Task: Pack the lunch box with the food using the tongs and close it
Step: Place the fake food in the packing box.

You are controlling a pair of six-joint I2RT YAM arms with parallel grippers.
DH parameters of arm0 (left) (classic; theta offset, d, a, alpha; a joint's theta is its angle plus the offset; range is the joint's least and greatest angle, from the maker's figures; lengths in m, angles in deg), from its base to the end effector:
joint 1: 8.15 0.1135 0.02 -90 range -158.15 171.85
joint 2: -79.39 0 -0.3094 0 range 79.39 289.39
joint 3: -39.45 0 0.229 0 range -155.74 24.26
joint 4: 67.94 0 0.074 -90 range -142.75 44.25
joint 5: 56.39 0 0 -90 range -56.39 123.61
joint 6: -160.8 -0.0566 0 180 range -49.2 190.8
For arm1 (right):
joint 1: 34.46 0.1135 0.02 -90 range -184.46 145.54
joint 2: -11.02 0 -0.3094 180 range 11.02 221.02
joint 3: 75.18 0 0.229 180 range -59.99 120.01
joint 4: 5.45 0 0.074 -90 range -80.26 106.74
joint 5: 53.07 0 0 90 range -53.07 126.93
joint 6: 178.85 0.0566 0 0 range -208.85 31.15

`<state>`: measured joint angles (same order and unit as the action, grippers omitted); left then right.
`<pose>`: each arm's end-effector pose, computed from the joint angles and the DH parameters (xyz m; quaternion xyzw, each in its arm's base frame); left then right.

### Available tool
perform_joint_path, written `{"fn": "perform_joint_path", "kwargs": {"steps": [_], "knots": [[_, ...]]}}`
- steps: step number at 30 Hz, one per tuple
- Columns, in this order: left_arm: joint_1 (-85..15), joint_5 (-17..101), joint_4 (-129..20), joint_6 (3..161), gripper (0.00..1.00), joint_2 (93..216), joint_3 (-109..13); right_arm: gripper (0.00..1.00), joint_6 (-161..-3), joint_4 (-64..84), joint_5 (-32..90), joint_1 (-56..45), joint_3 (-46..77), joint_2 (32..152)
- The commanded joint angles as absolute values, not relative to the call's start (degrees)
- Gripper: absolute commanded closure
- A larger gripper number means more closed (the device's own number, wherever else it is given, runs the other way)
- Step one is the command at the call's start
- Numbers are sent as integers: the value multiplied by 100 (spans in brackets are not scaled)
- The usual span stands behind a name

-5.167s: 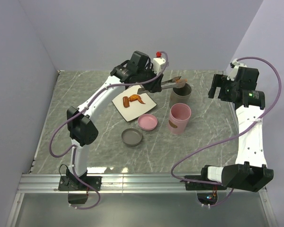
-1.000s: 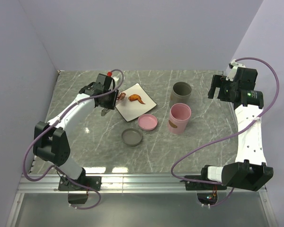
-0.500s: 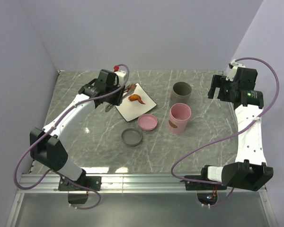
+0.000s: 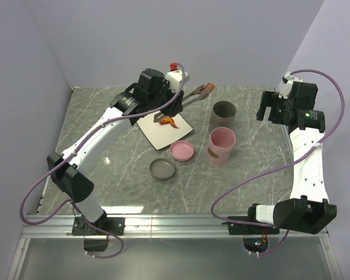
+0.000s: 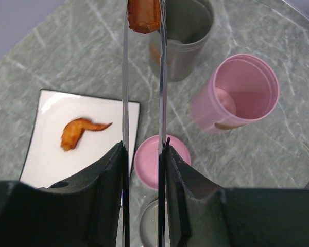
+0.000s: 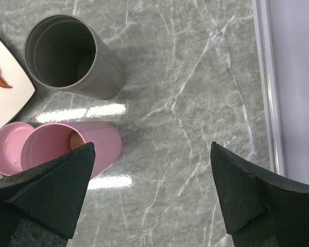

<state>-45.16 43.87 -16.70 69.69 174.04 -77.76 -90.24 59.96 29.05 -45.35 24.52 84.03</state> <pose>0.2897 -0.2310 0.4475 0.3229 0.7949 -0.2297 0.4595 0.2329 -0.0369 0.4309 0.0448 0.8988 0.0154 0.4358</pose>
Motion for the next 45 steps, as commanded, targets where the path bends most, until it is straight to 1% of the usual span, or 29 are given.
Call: {"fn": "perform_joint_path", "kwargs": {"steps": [1,8,26,29,35,36,38,39,42,45], "knots": [[-4691,4731,-1962,6921,82,17738,-8286,0,-9096,5966,2999,-4571,2737,8432],[-4937,4837,-2076,6983,82,18318,-8631,0,-9157,6063,2990,-4597,2930,8537],[-5104,4855,-2181,7044,78,18969,-8982,0,-9175,6142,2832,-4676,2992,8546],[-5121,4793,-2138,7247,74,19048,-9105,0,-9140,6142,2832,-4676,3001,8555],[-5122,4749,-2067,7255,61,19110,-9246,0,-9140,6142,2849,-4703,3018,8511],[-5122,4767,-2059,7255,56,19101,-9263,0,-9140,6142,2841,-4703,3010,8520],[-5122,4784,-2015,7273,52,19092,-9316,0,-9131,6151,2832,-4703,3010,8520],[-5122,4776,-1988,7282,46,19092,-9351,0,-9131,6151,2823,-4703,3010,8520],[-5122,4784,-1874,7282,44,19084,-9483,0,-9131,6151,2831,-4711,2975,8485],[-5113,4749,-1804,7299,45,18987,-9536,0,-9148,6151,2840,-4720,2957,8441]]}}
